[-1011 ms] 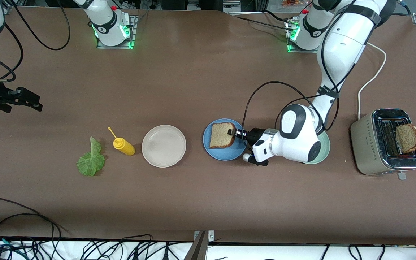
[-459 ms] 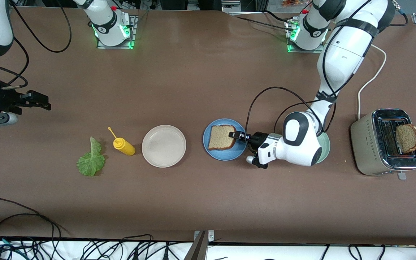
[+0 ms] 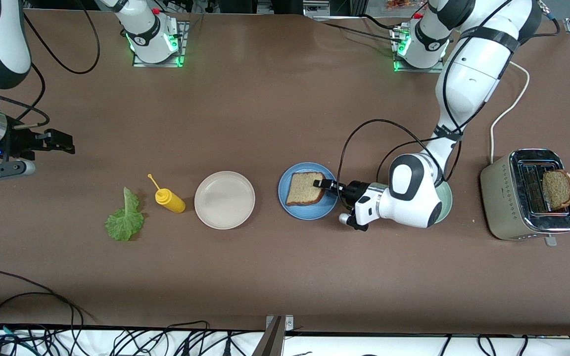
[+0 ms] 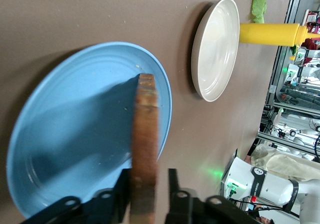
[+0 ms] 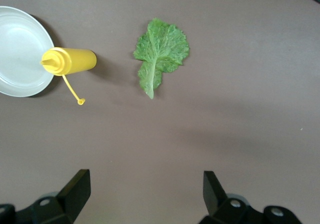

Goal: Make sandwich in blue plate with both arms
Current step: 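Release the bread onto the blue plate while the right gripper reaches forward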

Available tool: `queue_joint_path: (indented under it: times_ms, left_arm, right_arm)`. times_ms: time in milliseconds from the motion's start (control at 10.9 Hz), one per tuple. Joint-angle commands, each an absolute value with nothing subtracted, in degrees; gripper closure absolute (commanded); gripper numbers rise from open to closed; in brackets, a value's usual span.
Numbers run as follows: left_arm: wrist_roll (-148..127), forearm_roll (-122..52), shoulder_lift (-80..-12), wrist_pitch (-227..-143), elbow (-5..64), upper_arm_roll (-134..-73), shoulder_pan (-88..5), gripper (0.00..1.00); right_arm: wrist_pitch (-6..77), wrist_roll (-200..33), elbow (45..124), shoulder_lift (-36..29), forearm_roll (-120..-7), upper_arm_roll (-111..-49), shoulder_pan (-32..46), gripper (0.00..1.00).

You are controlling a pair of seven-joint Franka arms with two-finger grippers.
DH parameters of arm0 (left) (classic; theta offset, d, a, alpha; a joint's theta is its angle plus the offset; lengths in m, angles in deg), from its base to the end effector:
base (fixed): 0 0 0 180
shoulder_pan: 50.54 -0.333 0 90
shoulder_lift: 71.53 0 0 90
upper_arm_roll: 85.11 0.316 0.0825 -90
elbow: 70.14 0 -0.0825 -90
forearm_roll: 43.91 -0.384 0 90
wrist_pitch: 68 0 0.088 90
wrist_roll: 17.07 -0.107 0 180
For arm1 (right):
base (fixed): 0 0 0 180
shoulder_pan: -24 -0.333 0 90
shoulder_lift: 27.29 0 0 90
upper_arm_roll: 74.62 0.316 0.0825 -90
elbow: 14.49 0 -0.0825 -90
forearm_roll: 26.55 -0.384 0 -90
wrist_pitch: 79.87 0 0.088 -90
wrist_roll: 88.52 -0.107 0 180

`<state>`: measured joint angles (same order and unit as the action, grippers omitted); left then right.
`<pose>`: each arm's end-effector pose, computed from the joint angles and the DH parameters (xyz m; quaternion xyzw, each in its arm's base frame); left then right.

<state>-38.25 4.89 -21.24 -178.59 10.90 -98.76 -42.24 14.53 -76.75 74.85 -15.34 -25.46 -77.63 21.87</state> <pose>0.6464 -0.2825 0.1882 0.8770 -0.0984 -0.1605 0.4420 0.6133 -0.0087 0.5142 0.9934 0.0962 -0.0612 0.0082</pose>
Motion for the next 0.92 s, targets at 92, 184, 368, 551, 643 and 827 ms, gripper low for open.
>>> queue_joint_path:
  times_ms: [92,184,368,551,643,827]
  left_arm:
    - [-39.5,0.4,-22.3,-176.7,10.9,-98.9,-44.1,0.0]
    - [-39.3,-3.0,-23.3,-176.6,10.9,-98.9,-44.4,0.0]
    - [-39.1,-9.5,-24.6,-176.5,10.8,-98.8,-44.5,0.0]
    - [-38.9,-15.0,-26.3,-175.6,10.8,-98.7,-44.6,0.0]
    - [-36.5,-18.1,-27.8,-175.2,10.9,-98.6,-44.6,0.0]
    - [-29.1,-27.3,-32.3,-173.0,10.7,-98.7,-44.7,0.0]
  right_arm:
    - [18.3,-76.6,73.8,-9.5,-25.0,-77.8,22.2,0.0]
    - [19.5,-76.6,73.6,-7.8,-25.1,-77.9,22.2,0.0]
    - [23.1,-76.7,73.6,-4.8,-25.1,-78.0,22.3,0.0]
    - [25.1,-75.8,73.6,-2.4,-25.1,-78.0,23.2,0.0]
    - [26.4,-75.8,73.6,-1.4,-25.2,-78.0,23.5,0.0]
    - [31.5,-75.9,73.9,2.1,-25.3,-78.0,23.7,0.0]
